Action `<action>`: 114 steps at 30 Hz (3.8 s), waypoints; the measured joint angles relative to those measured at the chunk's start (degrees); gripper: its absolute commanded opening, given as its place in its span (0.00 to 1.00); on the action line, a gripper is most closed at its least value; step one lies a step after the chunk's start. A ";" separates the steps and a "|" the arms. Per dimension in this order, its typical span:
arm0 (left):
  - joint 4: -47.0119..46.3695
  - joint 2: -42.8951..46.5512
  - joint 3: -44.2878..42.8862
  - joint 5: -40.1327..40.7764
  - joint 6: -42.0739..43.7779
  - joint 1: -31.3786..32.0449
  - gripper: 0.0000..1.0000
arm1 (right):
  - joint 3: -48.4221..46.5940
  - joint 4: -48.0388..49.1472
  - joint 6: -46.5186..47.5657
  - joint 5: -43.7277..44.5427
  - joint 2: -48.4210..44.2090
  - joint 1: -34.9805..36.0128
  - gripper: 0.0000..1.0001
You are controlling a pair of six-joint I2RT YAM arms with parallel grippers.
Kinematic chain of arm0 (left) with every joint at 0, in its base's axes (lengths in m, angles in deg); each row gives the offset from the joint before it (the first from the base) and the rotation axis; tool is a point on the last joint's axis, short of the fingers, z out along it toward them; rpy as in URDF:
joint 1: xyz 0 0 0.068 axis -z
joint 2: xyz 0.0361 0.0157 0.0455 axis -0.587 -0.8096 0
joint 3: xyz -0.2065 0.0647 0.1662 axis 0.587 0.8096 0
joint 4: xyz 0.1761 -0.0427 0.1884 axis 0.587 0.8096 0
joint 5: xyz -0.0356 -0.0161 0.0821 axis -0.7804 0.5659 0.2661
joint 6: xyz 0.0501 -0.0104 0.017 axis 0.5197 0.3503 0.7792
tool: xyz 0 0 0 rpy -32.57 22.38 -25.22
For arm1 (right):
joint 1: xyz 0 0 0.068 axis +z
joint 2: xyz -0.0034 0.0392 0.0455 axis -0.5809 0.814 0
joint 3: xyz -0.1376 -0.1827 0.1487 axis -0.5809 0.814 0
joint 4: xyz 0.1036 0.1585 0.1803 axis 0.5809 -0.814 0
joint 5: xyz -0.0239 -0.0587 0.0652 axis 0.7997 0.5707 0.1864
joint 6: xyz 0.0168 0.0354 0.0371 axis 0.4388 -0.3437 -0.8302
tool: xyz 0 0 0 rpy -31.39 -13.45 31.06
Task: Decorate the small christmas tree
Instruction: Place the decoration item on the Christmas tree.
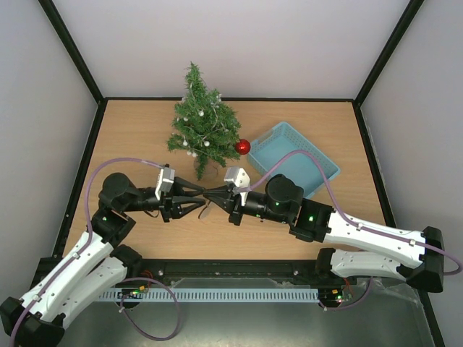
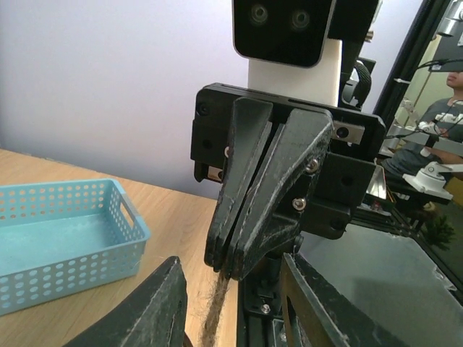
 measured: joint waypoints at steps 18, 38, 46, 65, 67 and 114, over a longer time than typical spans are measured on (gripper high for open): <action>-0.87 0.85 0.07 -4.15 2.82 1.20 0.02 | 0.00 2.14 -1.36 -4.11 -1.36 0.02 0.02; 3.96 -2.93 -0.74 3.06 6.58 1.46 0.02 | 2.69 0.02 -1.97 5.35 -5.66 0.00 0.24; 3.56 -3.74 -0.98 7.76 6.03 1.46 0.02 | 6.43 1.46 -3.76 7.93 -7.41 0.00 0.42; -2.67 -3.87 -0.76 9.77 1.62 1.46 0.02 | 10.08 13.49 -18.38 13.97 -1.09 0.00 0.33; -2.84 -3.85 -0.76 9.77 1.27 1.46 0.02 | 10.08 14.16 -19.10 14.32 -0.39 0.00 0.33; 0.33 -3.28 -0.17 6.43 1.62 1.60 0.02 | 12.04 10.12 -19.56 7.93 -8.00 -0.68 0.29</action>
